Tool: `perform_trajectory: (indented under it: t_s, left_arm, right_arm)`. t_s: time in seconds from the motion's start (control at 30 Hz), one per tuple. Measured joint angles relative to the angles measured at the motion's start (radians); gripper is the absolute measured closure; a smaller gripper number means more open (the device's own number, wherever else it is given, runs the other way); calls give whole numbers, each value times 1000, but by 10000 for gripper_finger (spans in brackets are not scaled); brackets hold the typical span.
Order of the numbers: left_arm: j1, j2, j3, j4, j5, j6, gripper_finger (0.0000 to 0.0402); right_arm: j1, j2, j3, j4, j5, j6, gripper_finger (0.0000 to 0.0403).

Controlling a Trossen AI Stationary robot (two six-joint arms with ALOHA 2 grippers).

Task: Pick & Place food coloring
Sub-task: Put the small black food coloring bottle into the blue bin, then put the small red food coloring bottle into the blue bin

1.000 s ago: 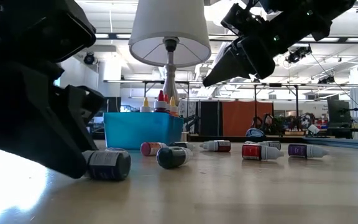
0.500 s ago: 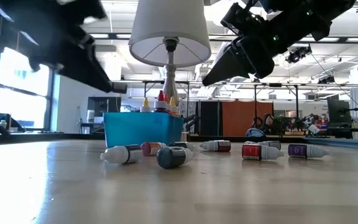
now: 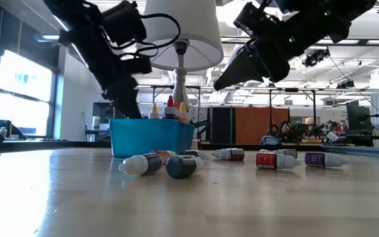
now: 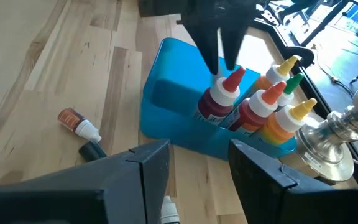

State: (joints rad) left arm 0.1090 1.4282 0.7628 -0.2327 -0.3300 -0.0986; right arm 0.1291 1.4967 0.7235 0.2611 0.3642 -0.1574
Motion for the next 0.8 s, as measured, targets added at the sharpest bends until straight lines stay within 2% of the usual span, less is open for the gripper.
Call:
perform_trajectory:
  t_s: [0.2, 0.37, 0.5, 0.8]
  left_arm:
    - [14, 15, 6, 45, -22, 15, 245]
    - [-48, -36, 91, -62, -32, -65, 244]
    - [-139, -71, 160, -162, -31, -110, 250]
    - [-294, -113, 247, -273, -226, -187, 252]
  right_arm:
    - [0, 0, 0, 25, 8, -28, 246]
    - [0, 0, 0, 32, -51, 57, 246]
    - [0, 15, 1, -5, -151, 118, 246]
    - [-33, 182, 0, -21, -216, 227, 246]
